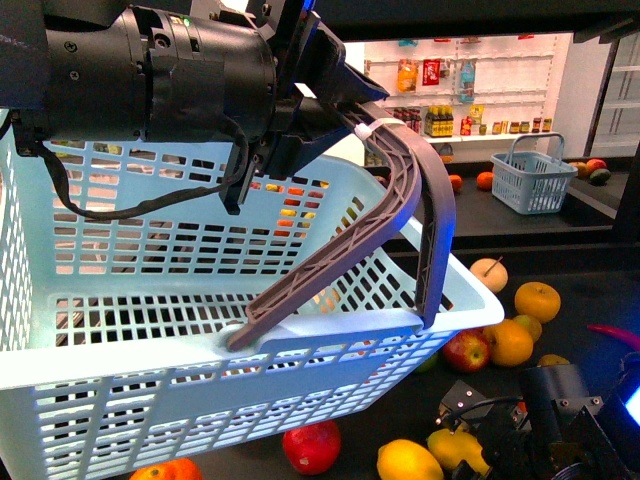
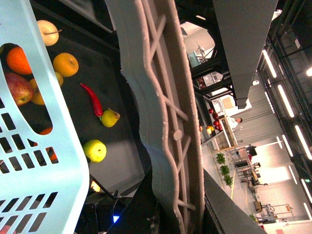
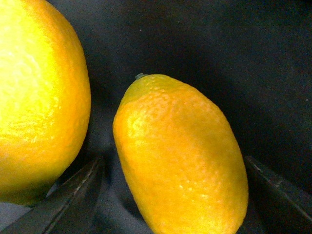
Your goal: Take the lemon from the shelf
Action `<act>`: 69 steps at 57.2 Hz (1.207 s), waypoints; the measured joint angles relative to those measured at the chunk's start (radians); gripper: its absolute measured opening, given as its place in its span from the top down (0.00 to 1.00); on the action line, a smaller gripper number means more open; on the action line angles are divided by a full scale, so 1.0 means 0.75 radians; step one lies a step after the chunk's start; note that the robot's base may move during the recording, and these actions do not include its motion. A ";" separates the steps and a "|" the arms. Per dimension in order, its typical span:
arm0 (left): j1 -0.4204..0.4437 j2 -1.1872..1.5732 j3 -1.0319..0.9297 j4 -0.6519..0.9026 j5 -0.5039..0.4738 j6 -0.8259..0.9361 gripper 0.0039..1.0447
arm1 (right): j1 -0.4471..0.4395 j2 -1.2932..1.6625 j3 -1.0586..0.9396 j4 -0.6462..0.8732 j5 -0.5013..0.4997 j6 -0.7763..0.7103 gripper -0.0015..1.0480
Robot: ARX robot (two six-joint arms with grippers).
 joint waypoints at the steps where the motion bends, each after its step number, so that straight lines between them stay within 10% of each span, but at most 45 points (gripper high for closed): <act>1: 0.000 0.000 0.000 0.000 0.000 0.000 0.90 | -0.001 0.000 -0.001 0.010 0.004 0.004 0.44; 37: 0.000 0.000 0.000 0.000 0.001 0.000 0.90 | -0.203 -0.776 -0.611 0.502 -0.043 0.400 0.54; 69: -0.001 0.000 0.000 0.000 -0.001 -0.001 0.90 | 0.097 -1.222 -0.724 0.389 -0.067 0.606 0.55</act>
